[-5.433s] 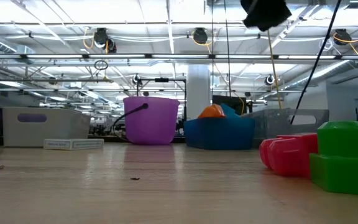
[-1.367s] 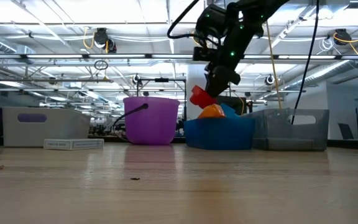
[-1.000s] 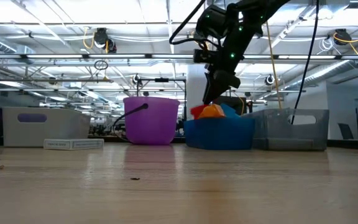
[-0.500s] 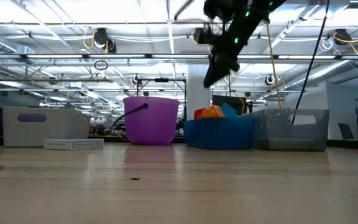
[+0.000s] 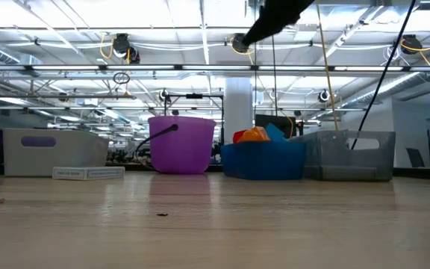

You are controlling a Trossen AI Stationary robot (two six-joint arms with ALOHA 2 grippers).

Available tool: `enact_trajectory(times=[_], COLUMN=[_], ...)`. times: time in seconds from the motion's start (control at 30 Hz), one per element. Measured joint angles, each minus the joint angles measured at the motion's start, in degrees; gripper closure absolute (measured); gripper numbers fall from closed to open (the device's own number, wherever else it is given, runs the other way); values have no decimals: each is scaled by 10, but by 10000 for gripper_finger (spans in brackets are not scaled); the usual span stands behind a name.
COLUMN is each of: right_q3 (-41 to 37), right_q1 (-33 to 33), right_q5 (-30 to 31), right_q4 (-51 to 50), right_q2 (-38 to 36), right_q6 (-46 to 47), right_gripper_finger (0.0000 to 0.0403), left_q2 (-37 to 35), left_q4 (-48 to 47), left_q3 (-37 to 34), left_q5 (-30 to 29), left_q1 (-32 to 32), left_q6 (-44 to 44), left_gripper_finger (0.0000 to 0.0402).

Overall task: Pick & Place Toys
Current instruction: Put the yellow game piece into the blue bin

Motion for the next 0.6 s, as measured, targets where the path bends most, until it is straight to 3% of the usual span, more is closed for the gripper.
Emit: enact_trajectory(times=[0.2,0.6], right_q3=[0,0], right_q1=[77,179], right_q5=[84,84], right_q4=[-2,-112], right_q2=[1,1], right_q6=[42,139], right_gripper_finger=[259,259], left_q2=[0,0], left_q4=[0,0], left_q3=[0,0], left_q5=[0,0], left_q1=[0,0], left_q6=[0,0], left_gripper_finger=[135,135])
